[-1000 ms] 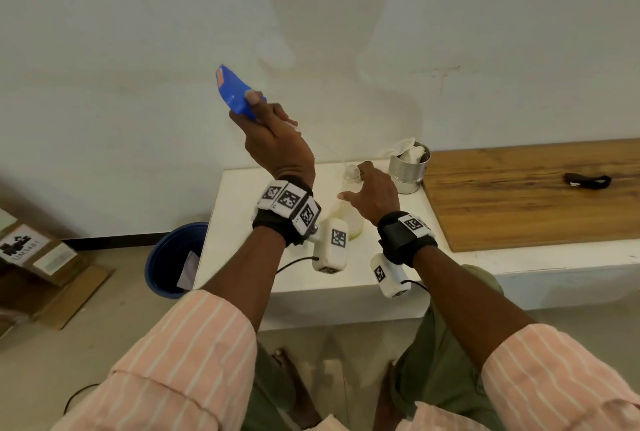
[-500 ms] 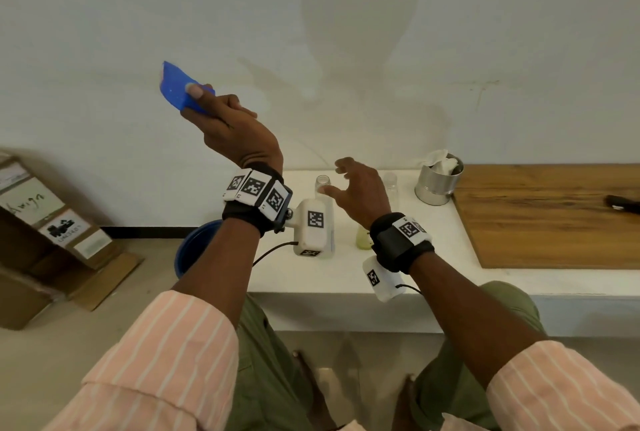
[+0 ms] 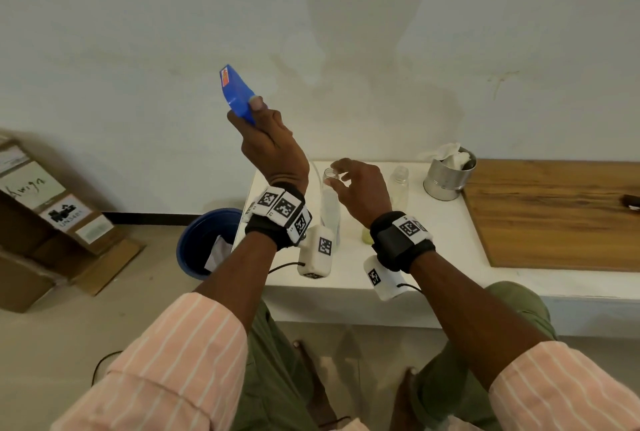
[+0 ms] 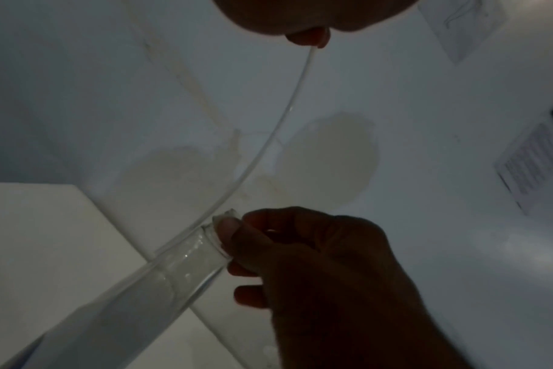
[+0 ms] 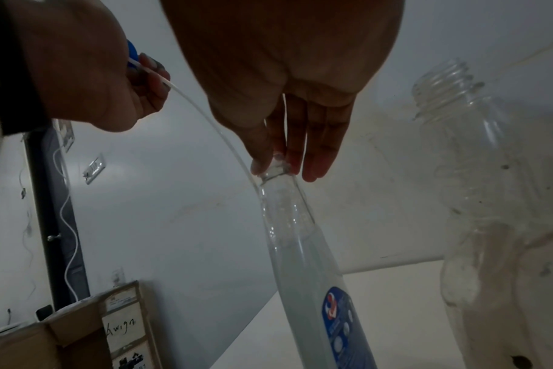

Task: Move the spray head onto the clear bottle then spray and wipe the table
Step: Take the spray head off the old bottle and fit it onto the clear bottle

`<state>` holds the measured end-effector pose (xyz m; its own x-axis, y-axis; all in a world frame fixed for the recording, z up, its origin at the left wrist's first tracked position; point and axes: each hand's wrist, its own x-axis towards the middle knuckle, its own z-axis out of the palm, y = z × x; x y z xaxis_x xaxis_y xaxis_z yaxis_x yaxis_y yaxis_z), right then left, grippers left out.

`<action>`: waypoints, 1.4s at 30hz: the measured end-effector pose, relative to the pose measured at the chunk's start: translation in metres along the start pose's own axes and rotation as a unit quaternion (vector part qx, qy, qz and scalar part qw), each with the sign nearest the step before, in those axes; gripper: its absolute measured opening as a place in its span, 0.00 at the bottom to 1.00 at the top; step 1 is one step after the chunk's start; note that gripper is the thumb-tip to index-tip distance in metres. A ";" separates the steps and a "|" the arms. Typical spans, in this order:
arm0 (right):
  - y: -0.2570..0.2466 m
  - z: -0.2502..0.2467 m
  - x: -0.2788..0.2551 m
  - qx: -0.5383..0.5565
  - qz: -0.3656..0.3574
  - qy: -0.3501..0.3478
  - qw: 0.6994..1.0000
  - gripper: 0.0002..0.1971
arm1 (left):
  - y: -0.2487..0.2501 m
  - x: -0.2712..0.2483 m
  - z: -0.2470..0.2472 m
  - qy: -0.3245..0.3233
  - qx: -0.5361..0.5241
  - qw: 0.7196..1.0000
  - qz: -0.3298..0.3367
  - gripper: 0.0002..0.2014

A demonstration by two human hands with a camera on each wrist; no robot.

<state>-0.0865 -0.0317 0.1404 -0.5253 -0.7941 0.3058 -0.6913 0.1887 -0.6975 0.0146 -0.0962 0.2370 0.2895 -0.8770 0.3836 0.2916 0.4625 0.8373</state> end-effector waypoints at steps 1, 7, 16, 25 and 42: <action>0.000 0.001 0.000 -0.002 -0.002 0.000 1.000 0.12 | 0.001 0.001 0.001 0.004 0.000 1.000 0.001 0.29; 0.001 0.007 0.000 -0.005 -0.009 0.011 1.000 0.11 | 0.029 0.032 0.008 0.082 -0.055 0.995 -0.018 0.09; -0.001 0.005 -0.001 0.042 0.018 0.021 0.999 0.08 | 0.022 0.028 0.011 0.069 -0.064 0.995 -0.032 0.17; -0.006 0.003 -0.002 0.060 0.034 0.025 0.997 0.12 | 0.023 0.030 0.009 0.075 -0.054 0.996 -0.018 0.16; -0.006 0.000 -0.005 0.032 0.054 0.001 0.998 0.19 | -0.077 -0.033 -0.021 -0.324 0.284 0.902 -0.028 0.20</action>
<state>-0.0801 -0.0289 0.1436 -0.5957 -0.7700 0.2285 -0.5977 0.2350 -0.7665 0.0022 -0.1005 0.1515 -0.3591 -0.8741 0.3272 -0.2785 0.4349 0.8563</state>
